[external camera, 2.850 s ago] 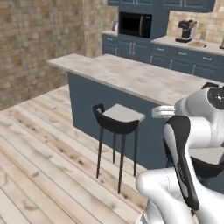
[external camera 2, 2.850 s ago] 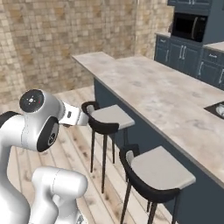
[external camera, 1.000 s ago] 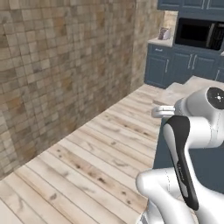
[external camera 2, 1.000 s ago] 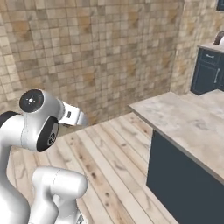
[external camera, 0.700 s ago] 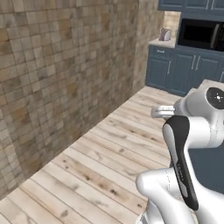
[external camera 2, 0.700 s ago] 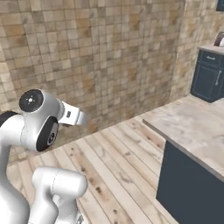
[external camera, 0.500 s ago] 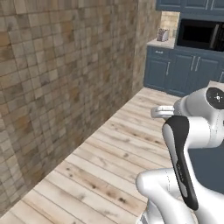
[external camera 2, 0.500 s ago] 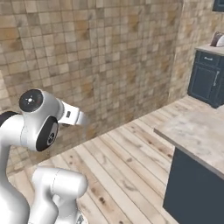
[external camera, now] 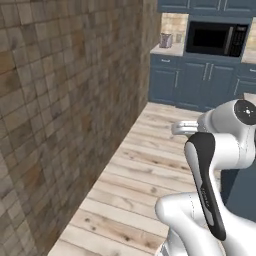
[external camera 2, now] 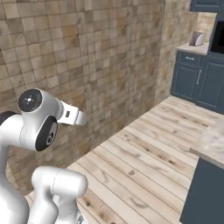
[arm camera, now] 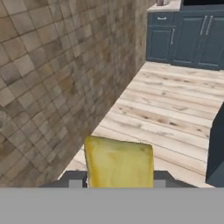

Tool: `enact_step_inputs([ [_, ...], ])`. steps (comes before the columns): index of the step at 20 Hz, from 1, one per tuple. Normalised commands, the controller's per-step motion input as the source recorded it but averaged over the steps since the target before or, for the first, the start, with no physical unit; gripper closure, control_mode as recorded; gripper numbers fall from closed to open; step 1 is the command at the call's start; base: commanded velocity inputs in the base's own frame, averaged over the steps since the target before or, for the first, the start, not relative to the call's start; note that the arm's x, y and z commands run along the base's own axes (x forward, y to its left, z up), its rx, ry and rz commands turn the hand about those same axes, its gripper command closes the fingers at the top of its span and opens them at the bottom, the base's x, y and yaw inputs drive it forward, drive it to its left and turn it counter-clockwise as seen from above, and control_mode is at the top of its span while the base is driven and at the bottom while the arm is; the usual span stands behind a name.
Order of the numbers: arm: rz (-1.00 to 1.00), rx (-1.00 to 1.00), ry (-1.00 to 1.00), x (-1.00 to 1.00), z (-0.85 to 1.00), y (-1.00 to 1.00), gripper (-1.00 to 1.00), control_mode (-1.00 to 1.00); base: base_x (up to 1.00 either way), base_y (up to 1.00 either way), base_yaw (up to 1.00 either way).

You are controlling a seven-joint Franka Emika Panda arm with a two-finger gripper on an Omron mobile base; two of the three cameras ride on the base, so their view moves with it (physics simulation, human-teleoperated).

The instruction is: Retrieve the sausage and cheese from the fridge and place them on the cutting board on the counter.

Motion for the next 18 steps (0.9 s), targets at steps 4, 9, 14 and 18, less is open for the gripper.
enact_step_inputs([
  [4,0.0,0.0,0.0,0.0,0.0,0.0,1.0,1.0,1.0,0.95,-0.4],
  [9,0.0,0.0,0.0,0.0,0.0,0.0,1.0,1.0,1.0,0.89,-0.39],
  [14,0.0,0.0,0.0,0.0,0.0,0.0,1.0,1.0,1.0,0.78,-0.35],
  [18,0.0,0.0,0.0,0.0,0.0,0.0,1.0,1.0,1.0,0.47,-0.31],
])
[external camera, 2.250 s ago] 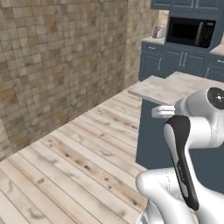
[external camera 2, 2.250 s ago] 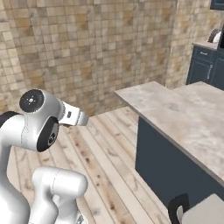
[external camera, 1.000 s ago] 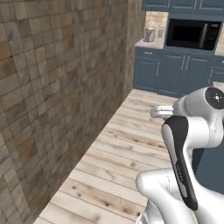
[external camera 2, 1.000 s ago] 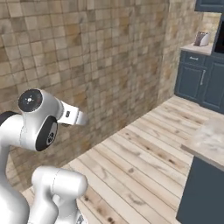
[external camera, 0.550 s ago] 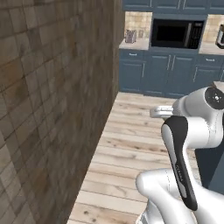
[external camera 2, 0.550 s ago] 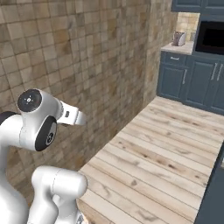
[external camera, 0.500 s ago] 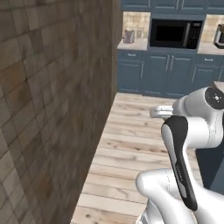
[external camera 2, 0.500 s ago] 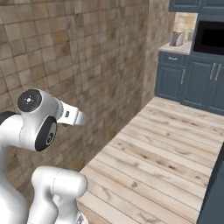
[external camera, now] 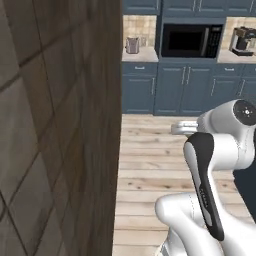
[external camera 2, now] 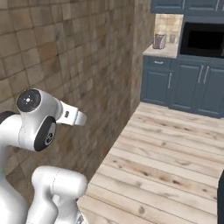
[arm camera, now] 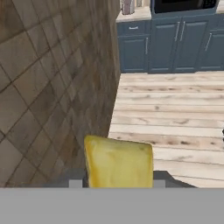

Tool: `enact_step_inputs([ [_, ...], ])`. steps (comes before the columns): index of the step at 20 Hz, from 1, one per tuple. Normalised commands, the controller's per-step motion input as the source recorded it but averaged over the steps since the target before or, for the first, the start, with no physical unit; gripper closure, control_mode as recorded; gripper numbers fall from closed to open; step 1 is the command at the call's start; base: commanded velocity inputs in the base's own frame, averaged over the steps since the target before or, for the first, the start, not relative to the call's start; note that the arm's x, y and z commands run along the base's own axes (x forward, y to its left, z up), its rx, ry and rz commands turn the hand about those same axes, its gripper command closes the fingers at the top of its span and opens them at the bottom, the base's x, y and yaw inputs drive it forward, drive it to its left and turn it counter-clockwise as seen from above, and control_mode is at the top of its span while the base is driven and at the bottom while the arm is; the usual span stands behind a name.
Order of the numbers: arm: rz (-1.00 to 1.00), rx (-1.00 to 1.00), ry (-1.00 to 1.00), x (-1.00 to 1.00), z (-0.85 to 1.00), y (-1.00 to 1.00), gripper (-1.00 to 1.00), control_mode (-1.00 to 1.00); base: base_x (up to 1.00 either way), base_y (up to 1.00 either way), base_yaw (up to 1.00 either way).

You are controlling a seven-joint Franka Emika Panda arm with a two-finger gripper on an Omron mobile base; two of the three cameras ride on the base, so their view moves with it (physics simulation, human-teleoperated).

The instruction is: Retrieve the sausage and cheese from the fridge and place them on the cutting board on the counter.

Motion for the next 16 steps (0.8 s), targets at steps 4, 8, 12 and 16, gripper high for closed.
enact_step_inputs([
  [4,0.0,0.0,0.0,0.0,0.0,0.0,1.0,1.0,1.0,0.08,-0.35],
  [8,0.0,0.0,0.0,0.0,0.0,0.0,1.0,1.0,1.0,-0.32,-0.35],
  [12,0.0,0.0,0.0,0.0,0.0,0.0,1.0,1.0,1.0,-0.45,-0.27],
  [16,0.0,0.0,0.0,0.0,0.0,0.0,1.0,1.0,1.0,-0.34,-0.24],
])
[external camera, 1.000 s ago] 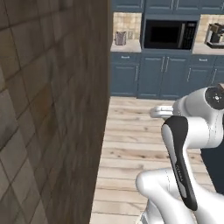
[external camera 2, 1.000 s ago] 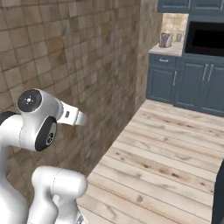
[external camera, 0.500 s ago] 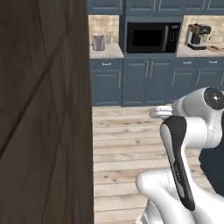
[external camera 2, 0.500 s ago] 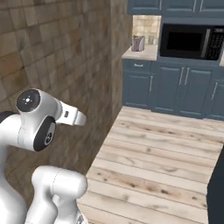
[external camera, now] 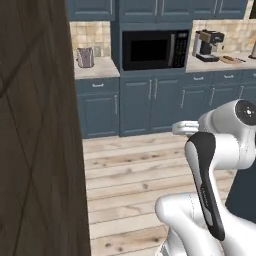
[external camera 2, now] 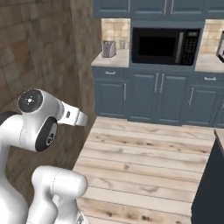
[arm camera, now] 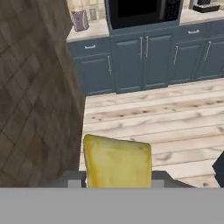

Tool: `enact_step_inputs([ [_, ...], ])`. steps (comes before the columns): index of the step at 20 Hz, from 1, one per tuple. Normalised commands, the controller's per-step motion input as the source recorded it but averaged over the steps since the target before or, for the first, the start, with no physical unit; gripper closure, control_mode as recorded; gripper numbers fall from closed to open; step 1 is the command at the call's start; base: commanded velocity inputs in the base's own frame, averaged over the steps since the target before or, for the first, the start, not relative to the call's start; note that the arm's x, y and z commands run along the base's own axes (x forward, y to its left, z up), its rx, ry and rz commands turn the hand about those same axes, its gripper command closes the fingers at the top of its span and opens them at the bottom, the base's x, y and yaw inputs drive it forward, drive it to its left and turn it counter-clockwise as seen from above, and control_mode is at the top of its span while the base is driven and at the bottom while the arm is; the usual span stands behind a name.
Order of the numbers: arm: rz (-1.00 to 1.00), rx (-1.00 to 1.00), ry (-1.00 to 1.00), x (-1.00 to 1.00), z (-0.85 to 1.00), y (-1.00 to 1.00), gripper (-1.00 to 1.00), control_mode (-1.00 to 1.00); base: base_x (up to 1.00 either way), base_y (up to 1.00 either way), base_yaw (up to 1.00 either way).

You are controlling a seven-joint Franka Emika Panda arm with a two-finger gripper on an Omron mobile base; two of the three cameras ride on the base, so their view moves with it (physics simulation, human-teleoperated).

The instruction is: Retrieve the sausage and cheese from the fridge and place them on the cutting board on the counter.

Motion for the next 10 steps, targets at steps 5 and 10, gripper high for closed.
enact_step_inputs([
  [5,0.0,0.0,0.0,0.0,0.0,0.0,1.0,1.0,1.0,-0.32,-0.26],
  [10,0.0,0.0,0.0,0.0,0.0,0.0,1.0,1.0,1.0,-0.62,-0.2],
])
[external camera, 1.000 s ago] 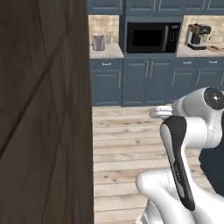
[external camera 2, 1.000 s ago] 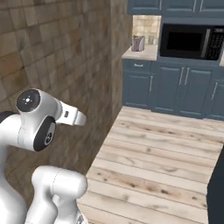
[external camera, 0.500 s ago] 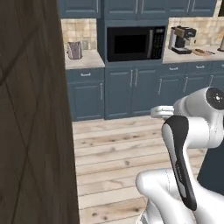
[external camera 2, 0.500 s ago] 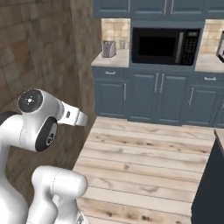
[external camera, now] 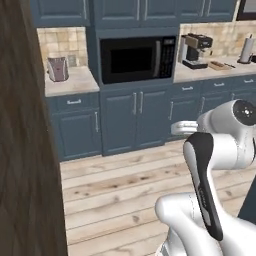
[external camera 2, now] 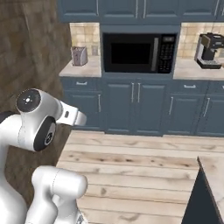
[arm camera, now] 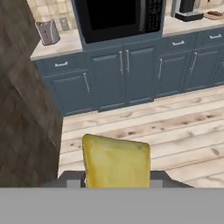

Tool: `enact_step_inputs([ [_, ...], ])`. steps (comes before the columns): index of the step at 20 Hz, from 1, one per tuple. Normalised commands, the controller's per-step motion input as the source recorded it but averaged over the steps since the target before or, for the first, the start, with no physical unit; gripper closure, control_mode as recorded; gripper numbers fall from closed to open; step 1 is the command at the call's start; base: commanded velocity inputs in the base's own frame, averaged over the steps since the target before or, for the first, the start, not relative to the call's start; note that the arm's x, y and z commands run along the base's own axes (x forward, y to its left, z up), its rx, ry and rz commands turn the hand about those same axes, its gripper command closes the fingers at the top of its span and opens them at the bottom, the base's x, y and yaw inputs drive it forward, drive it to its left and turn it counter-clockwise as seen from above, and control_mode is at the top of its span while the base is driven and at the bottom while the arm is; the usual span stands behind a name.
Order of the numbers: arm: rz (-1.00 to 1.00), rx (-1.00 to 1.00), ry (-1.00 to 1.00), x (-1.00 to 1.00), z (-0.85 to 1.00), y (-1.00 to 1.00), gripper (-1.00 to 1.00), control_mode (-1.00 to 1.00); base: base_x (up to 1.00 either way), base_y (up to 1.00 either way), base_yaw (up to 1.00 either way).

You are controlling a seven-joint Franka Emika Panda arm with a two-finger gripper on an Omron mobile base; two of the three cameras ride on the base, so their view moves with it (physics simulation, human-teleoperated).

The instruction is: Retrieve the sausage and cheese from the fridge and place them on the cutting board on the counter.

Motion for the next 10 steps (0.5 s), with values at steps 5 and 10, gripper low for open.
enact_step_inputs([
  [5,0.0,0.0,0.0,0.0,0.0,0.0,1.0,1.0,1.0,-0.84,-0.16],
  [10,0.0,0.0,0.0,0.0,0.0,0.0,1.0,1.0,0.99,-0.65,-0.32],
])
